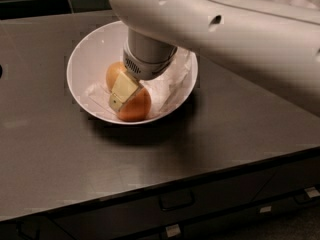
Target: Pick orange from white bowl
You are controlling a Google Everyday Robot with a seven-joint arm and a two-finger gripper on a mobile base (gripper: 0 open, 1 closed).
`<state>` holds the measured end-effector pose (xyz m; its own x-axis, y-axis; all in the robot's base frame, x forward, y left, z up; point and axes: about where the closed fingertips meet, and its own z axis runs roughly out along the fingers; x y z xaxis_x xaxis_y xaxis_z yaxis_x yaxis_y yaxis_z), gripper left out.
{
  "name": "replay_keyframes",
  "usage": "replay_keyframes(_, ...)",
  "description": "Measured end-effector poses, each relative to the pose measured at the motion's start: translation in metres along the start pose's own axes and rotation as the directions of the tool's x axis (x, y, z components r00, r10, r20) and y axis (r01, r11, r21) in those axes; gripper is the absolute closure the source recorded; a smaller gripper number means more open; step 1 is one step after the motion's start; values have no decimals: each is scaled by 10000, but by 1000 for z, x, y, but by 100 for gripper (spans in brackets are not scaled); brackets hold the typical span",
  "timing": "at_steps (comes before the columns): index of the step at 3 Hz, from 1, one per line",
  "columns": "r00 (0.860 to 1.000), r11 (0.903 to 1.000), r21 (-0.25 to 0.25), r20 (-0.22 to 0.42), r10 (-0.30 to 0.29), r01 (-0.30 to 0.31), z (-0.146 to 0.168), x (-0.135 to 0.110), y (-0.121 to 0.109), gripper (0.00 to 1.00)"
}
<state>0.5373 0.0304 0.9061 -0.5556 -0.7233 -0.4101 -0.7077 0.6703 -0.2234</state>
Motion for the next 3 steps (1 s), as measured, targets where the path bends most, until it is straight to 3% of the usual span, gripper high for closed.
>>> replay_keyframes(2,9964,9960,-444,327,787,-773,11,-9,5,0)
replay_keyframes(3,9958,9953,-425,246,885,-874,14,-12,10,8)
